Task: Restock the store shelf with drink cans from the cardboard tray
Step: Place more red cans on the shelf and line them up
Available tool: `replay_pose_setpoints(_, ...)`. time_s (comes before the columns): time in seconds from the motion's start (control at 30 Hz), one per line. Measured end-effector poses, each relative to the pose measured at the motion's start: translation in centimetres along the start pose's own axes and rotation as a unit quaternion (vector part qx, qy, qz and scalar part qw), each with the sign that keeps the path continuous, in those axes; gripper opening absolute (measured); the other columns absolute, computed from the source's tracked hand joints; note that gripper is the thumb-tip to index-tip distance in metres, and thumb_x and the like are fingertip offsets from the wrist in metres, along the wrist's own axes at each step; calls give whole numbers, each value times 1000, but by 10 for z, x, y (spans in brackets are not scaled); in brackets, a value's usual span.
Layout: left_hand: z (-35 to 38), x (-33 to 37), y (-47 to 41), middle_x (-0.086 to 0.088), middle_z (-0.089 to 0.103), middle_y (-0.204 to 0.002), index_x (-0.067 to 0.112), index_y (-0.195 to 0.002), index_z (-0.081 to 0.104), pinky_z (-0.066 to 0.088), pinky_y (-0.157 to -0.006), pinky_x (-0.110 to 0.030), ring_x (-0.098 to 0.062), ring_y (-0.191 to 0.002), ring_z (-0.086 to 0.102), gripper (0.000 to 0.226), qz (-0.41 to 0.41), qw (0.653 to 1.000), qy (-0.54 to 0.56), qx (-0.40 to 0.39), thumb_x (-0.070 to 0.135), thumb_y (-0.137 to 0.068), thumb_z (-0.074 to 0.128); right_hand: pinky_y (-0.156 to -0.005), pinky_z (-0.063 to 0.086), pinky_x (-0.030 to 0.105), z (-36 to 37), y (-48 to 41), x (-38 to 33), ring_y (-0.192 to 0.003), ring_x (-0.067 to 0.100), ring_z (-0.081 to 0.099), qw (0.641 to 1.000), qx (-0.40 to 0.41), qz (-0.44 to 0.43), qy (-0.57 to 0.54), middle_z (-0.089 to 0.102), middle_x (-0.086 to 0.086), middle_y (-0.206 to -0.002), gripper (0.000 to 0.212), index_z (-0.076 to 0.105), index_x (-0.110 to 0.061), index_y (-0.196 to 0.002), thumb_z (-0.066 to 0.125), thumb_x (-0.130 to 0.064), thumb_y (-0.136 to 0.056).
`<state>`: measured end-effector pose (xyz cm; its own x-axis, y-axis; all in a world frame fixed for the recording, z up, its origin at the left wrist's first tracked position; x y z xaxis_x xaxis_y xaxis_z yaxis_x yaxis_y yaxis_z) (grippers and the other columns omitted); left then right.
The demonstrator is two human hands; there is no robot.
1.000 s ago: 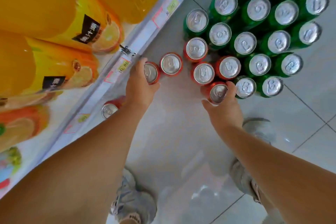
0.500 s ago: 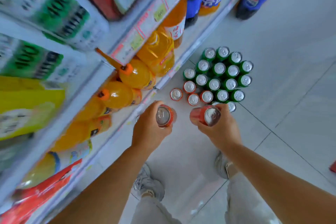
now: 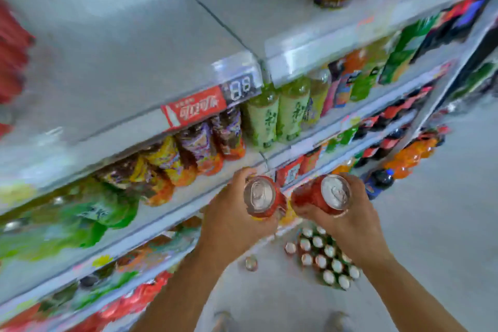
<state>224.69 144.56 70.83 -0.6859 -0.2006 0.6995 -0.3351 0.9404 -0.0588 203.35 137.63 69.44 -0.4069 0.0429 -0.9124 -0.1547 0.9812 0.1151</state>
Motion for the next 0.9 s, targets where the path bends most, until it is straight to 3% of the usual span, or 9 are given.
replay_pose_setpoints(0.1, -72, 31, 19, 23, 66, -103, 42, -119, 41, 50, -80, -21, 1, -94, 64, 74, 15, 996, 47, 71, 53, -57, 79, -77, 46, 13, 6, 8, -75, -87, -11, 60, 996, -22, -83, -24, 62, -26, -95, 65, 50, -40, -103, 92, -19, -58)
replay_pose_setpoints(0.17, -117, 45, 33, 28, 63, -100, 45, -113, 41, 45, -76, -11, 7, -92, 61, 69, 29, 990, 78, 113, 53, -55, 78, -75, 48, 18, 13, 16, -121, -88, -11, 59, 990, -40, -132, -37, 60, -33, -94, 66, 48, -43, -102, 90, -14, -60)
replay_pose_setpoints(0.27, -176, 60, 55, 32, 59, -105, 51, -109, 43, 46, -77, -9, 8, -95, 61, 64, 46, 977, 134, 161, 54, -53, 75, -74, 45, 7, 23, 29, -181, -96, -10, 56, 976, -53, -203, -58, 57, -25, -101, 67, 46, -41, -111, 86, -17, -64)
replay_pose_setpoints(0.4, -245, 56, 84, 26, 60, -115, 52, -117, 48, 51, -84, -17, 0, -106, 61, 66, 61, 947, 185, 255, 46, -57, 74, -75, 46, 14, 43, 45, -251, -90, -5, 60, 958, -84, -260, -83, 60, -19, -99, 62, 46, -39, -110, 85, -18, -66)
replay_pose_setpoints(0.57, -300, 11, 102, 23, 66, -105, 35, -121, 53, 50, -76, -12, -1, -91, 67, 69, 21, 904, 233, 359, 47, -56, 73, -70, 40, 0, 91, 47, -322, -80, -18, 55, 933, -122, -323, -99, 56, -22, -95, 58, 46, -32, -111, 82, -12, -70)
replay_pose_setpoints(0.73, -320, -28, 98, 17, 70, -103, 31, -123, 58, 53, -76, -17, -3, -92, 68, 64, -19, 884, 260, 389, 39, -63, 78, -68, 39, 1, 151, 18, -360, -80, -19, 55, 926, -147, -336, -90, 56, -23, -97, 60, 49, -28, -117, 82, -15, -69)
replay_pose_setpoints(0.9, -323, -39, 86, 12, 71, -105, 27, -124, 59, 52, -78, -15, -2, -94, 68, 52, -4, 879, 282, 384, 29, -74, 72, -81, 44, 20, 198, -10, -369, -89, -3, 57, 927, -170, -331, -47, 58, -21, -99, 59, 50, -26, -121, 81, -23, -70)
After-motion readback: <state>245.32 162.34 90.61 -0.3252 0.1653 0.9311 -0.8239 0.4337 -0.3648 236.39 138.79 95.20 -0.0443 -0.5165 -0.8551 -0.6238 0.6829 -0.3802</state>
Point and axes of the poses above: each hand's wrist, its own y-axis away from the middle knuckle, its own z-axis out of the palm, x = y × z, the point moved 10 cm from there along -y, towards the middle knuckle
